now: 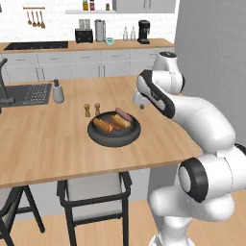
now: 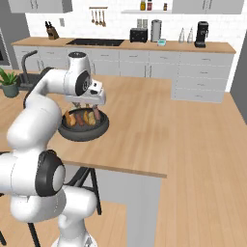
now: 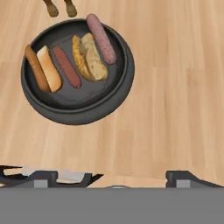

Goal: Place one bun and one sausage from the bowl on each plate.

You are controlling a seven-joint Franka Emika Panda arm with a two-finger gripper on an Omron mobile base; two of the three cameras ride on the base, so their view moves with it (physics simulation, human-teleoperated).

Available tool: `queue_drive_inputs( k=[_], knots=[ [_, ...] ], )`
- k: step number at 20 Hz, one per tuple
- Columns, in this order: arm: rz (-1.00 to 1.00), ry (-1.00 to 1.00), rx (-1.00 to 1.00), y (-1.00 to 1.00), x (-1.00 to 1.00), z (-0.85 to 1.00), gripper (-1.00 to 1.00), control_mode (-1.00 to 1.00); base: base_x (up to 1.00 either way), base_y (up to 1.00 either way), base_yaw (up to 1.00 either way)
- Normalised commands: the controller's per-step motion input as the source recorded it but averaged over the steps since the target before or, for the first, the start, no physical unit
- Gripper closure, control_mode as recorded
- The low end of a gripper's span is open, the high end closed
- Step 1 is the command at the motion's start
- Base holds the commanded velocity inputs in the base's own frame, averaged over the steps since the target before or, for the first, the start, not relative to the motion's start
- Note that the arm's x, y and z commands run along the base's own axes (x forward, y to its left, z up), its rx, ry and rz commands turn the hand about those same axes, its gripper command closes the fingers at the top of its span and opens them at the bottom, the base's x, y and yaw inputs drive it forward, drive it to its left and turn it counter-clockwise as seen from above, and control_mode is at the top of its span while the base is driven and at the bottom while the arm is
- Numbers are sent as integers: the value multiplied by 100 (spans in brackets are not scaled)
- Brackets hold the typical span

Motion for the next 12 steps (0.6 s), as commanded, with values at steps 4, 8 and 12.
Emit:
queue_drive_inputs(
  k=[4, 8, 12],
  knots=[
    [0, 7, 4, 14, 64, -19, -100, -100, 0, 0, 0],
    [1, 9, 1, 22, 46, -34, -100, -100, 0, 0, 0],
    [0, 8, 0, 22, 36, -40, -100, -100, 0, 0, 0]
  ],
)
